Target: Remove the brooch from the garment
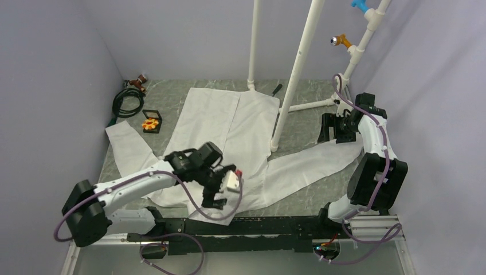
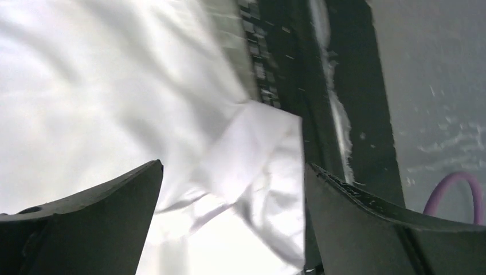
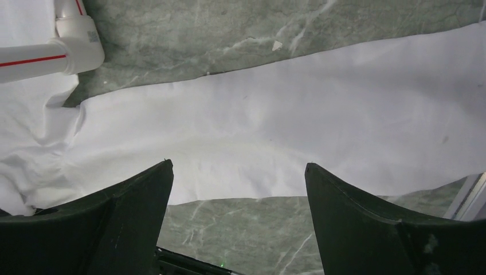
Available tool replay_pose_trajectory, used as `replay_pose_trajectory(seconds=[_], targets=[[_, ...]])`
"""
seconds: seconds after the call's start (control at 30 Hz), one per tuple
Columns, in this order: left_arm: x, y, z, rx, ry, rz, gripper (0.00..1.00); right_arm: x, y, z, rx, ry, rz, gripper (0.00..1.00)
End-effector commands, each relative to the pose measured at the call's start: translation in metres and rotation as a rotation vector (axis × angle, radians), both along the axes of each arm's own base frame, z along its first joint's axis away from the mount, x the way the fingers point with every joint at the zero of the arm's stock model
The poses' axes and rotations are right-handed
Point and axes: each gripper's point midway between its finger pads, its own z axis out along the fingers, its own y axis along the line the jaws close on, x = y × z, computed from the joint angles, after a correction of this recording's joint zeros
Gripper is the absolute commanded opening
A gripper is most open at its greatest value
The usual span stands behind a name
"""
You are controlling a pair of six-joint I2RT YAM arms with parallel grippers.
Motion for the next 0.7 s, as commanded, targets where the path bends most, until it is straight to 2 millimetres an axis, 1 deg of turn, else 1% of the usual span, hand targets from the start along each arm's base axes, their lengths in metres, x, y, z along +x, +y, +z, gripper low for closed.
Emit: replay_pose_trajectory(seconds=[0.0, 0.07, 0.17, 0.23, 0.27, 0.3, 0.37, 0.43, 0.47, 0.5, 0.57, 0.63, 0.67], targets=[[0.047, 0.002, 0.073, -0.155, -0.041, 0.207, 1.0, 0.005, 0.01, 0.017, 0.043, -0.069, 0.033, 0.88], [0.078, 0.021, 0.092, -0.172, -0.056, 0.345, 1.0, 0.006, 0.014, 0.024, 0.063, -0.092, 0.046, 0.89], [0.132, 0.069, 0.114, -0.191, -0.09, 0.632, 0.99, 0.009, 0.019, 0.033, 0.067, -0.119, 0.063, 0.89], [0.159, 0.106, 0.12, -0.201, -0.102, 0.813, 1.0, 0.011, 0.02, 0.037, 0.063, -0.131, 0.069, 0.89], [0.173, 0.127, 0.119, -0.186, -0.135, 0.916, 0.99, 0.011, 0.02, 0.039, 0.063, -0.134, 0.072, 0.89], [0.184, 0.15, 0.117, -0.163, -0.165, 1.012, 0.99, 0.012, 0.022, 0.04, 0.064, -0.136, 0.078, 0.89], [0.196, 0.192, 0.111, -0.131, -0.19, 1.14, 1.0, 0.012, 0.024, 0.041, 0.064, -0.134, 0.085, 0.89], [0.208, 0.236, 0.098, -0.061, -0.205, 1.254, 0.99, 0.012, 0.026, 0.04, 0.058, -0.135, 0.091, 0.89], [0.215, 0.262, 0.09, -0.011, -0.226, 1.312, 0.99, 0.012, 0.027, 0.039, 0.057, -0.133, 0.091, 0.89], [0.222, 0.291, 0.082, 0.05, -0.25, 1.375, 0.98, 0.012, 0.028, 0.038, 0.058, -0.133, 0.092, 0.89], [0.231, 0.338, 0.067, 0.154, -0.263, 1.452, 0.92, 0.01, 0.031, 0.034, 0.061, -0.122, 0.093, 0.89], [0.235, 0.369, 0.052, 0.237, -0.266, 1.475, 0.84, 0.007, 0.033, 0.032, 0.06, -0.112, 0.096, 0.89], [0.236, 0.381, 0.043, 0.271, -0.277, 1.47, 0.8, 0.006, 0.033, 0.031, 0.061, -0.108, 0.095, 0.9]])
